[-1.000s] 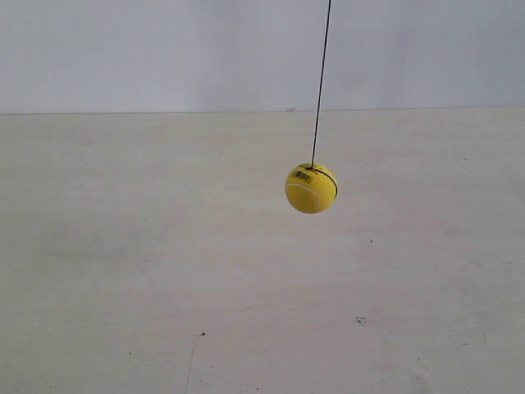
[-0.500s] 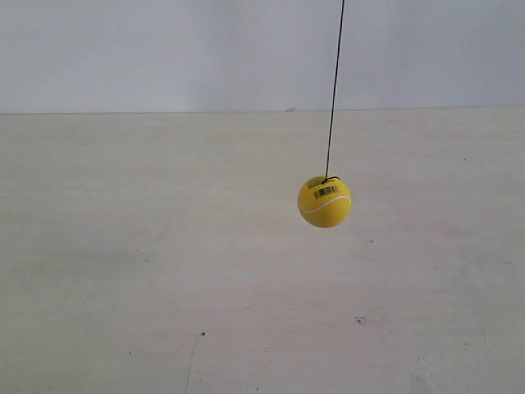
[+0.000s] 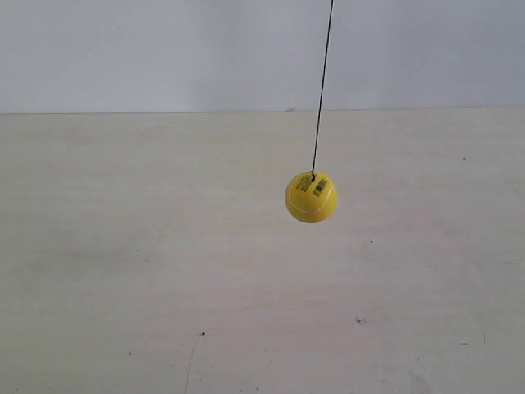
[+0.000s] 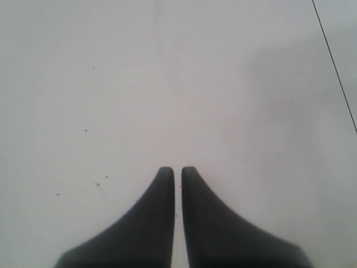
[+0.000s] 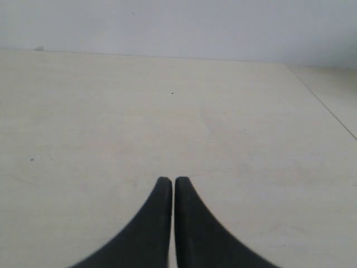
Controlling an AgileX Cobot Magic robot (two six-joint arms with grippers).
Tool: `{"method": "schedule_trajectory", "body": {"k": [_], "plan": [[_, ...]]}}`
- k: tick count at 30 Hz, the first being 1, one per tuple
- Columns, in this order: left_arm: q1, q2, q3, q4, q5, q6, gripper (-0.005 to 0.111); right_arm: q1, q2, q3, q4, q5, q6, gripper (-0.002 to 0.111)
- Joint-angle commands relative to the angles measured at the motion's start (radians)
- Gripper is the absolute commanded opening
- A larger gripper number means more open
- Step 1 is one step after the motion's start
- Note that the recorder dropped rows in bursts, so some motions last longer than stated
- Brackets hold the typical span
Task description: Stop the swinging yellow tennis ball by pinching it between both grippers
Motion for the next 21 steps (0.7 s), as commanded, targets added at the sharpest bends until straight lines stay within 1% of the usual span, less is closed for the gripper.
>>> {"method": "schedule_trajectory", "body": {"k": [1, 13, 16, 21], "plan": [[0.002, -0.002, 0.005, -0.002, 0.005, -0.011, 0.005, -0.001, -0.005, 0.000, -0.008, 0.000, -0.001, 0.000], [0.002, -0.002, 0.005, -0.002, 0.005, -0.011, 0.005, -0.001, -0.005, 0.000, -0.008, 0.000, 0.001, 0.000], [0.002, -0.002, 0.005, 0.004, 0.016, 0.041, 0.005, -0.001, -0.005, 0.000, -0.008, 0.000, 0.001, 0.000], [0.002, -0.002, 0.005, 0.004, 0.016, 0.047, 0.005, -0.001, -0.005, 0.000, -0.008, 0.000, 0.001, 0.000]]}}
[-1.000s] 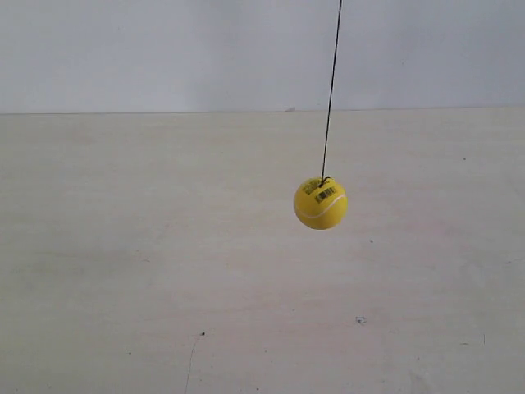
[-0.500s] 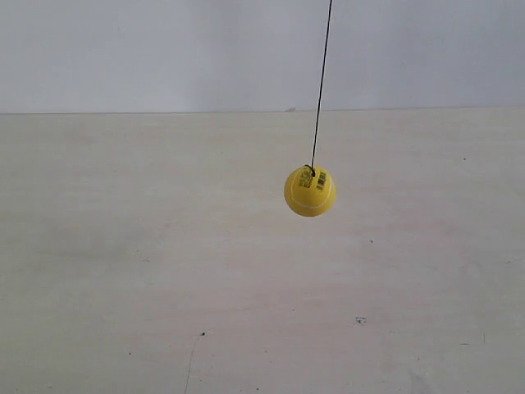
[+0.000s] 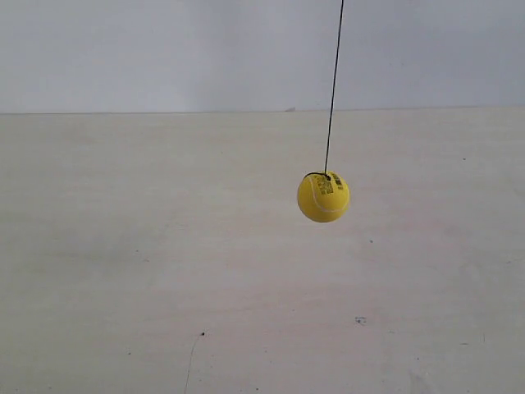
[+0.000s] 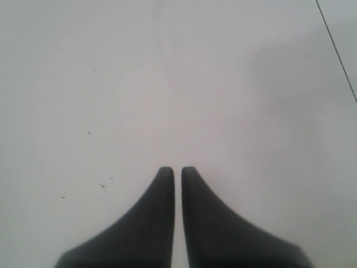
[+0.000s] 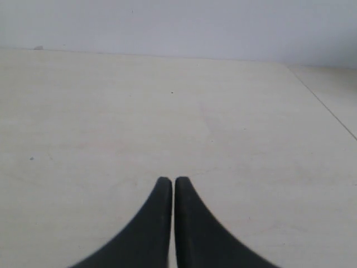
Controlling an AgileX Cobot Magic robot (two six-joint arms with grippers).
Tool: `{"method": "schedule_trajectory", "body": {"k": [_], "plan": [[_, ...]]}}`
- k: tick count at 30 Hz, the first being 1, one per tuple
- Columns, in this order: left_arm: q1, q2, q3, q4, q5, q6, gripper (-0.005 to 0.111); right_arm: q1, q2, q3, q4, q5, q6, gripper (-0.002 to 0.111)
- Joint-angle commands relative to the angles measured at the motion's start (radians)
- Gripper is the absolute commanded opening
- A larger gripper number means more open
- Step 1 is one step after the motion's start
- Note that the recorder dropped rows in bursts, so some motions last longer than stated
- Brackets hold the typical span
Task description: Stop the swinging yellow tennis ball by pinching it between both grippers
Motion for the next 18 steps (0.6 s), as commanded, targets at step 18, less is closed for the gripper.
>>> {"method": "schedule_trajectory", "body": {"k": [18], "plan": [[0.003, -0.002, 0.223, -1.320, 0.401, 1.281, 0.005, -0.001, -0.005, 0.000, -0.003, -0.002, 0.001, 0.000]]}}
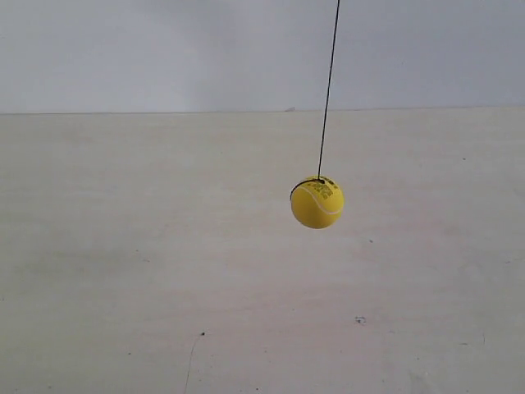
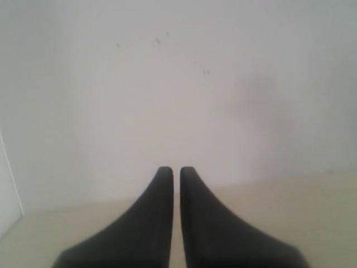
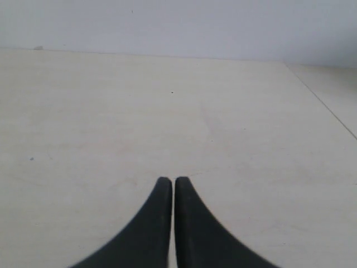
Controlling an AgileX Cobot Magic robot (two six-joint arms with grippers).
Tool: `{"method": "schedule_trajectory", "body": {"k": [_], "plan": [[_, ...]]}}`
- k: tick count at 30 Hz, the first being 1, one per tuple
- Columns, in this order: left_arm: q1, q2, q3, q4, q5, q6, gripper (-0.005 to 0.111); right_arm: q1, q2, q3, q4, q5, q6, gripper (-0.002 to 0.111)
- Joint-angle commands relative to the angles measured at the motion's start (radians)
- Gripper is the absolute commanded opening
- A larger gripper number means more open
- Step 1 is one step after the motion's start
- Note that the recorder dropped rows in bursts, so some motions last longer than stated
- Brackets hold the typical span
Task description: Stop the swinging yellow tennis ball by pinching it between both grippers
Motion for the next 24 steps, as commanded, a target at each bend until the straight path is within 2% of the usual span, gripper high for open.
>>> {"method": "schedule_trajectory", "body": {"k": [1, 3, 9, 11, 14, 24], "plan": [[0.003, -0.002, 0.055, -0.587, 0.042, 0.600, 0.005, -0.001, -0.005, 0.000, -0.003, -0.004, 0.000, 0.000], [0.003, -0.002, 0.086, -0.642, 0.040, 0.660, 0.005, -0.001, -0.005, 0.000, -0.003, -0.004, 0.000, 0.000], [0.051, -0.002, 0.189, -0.642, 0.031, 0.624, 0.005, -0.001, -0.005, 0.000, -0.003, -0.004, 0.000, 0.000], [0.076, -0.002, 0.189, -0.642, 0.031, 0.585, 0.005, -0.001, -0.005, 0.000, -0.003, -0.004, 0.000, 0.000], [0.105, -0.002, 0.189, -0.642, 0.107, 0.568, 0.005, -0.001, -0.005, 0.000, -0.003, -0.004, 0.000, 0.000], [0.119, -0.002, 0.189, -0.642, 0.096, 0.555, 0.005, -0.001, -0.005, 0.000, -0.003, -0.004, 0.000, 0.000]]}}
